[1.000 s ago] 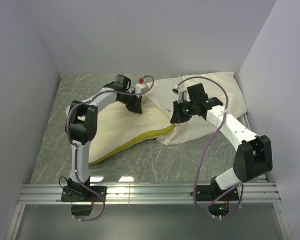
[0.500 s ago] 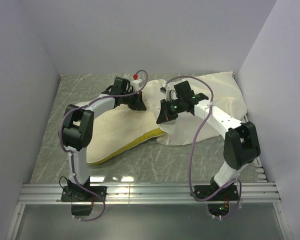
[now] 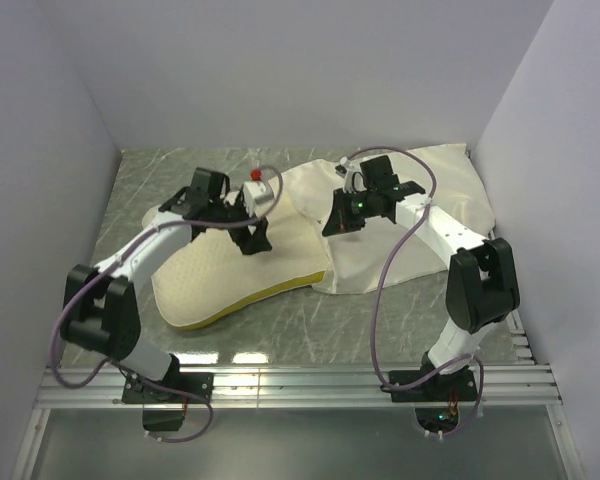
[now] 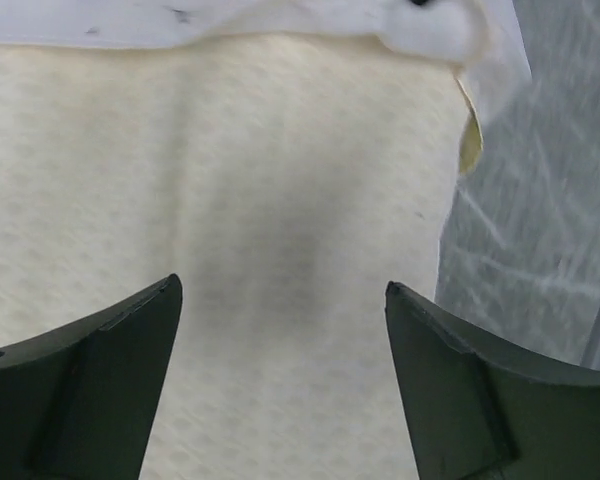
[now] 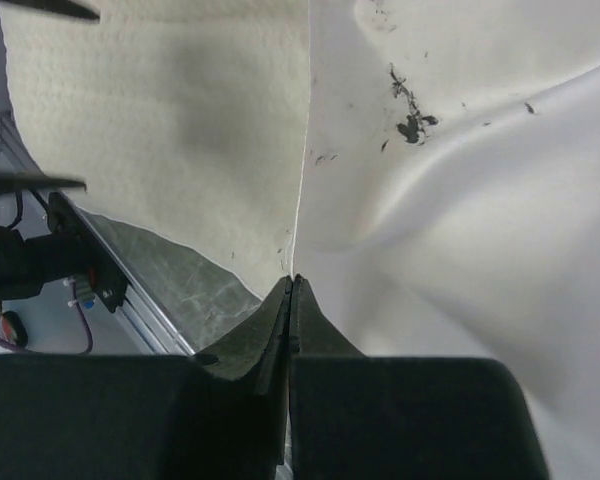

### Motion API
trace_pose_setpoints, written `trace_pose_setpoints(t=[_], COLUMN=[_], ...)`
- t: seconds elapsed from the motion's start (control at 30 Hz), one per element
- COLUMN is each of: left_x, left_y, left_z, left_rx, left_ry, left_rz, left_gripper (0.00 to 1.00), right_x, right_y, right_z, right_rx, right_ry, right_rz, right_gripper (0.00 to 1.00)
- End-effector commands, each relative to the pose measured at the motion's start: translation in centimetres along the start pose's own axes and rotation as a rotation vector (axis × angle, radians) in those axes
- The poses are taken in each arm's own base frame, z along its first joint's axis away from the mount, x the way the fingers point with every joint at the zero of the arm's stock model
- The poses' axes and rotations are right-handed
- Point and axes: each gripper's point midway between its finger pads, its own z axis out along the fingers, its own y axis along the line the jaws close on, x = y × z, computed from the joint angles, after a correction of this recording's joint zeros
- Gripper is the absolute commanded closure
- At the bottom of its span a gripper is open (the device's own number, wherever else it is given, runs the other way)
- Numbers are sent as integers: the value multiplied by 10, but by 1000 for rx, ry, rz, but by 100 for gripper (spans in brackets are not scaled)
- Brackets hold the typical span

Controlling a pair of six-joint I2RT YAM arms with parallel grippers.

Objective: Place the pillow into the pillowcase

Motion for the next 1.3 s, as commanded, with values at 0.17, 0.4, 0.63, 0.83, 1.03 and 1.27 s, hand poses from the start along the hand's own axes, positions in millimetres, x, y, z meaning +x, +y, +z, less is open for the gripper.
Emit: trace_pose_setpoints(t=[0.17,0.4,0.63,0.83,1.03,1.27], left_x=[94,85,-19,13,82,74], left_y=[-58,-50,-98,-130,-154,-176], left_z=[30,69,34,19,14,-32], left_rx=[35,-65,39,151,311,370], left_ry=[235,215,-76,-57,99,106], left_rz=[358,413,400,468,463,485], left_gripper=[12,94,100,100,94,36], right_x=[1,7,4,3,56,42], right_y=[18,37,112,159,154,111], right_z=[15,27,-4,-20,-1,-27], right_rx=[-53,-122,-376,-535,-527,-312], right_ry=[22,65,40,-6,113,219], right_rz=[1,25,90,171,201,-141], right_gripper=[100,100,100,100,100,43])
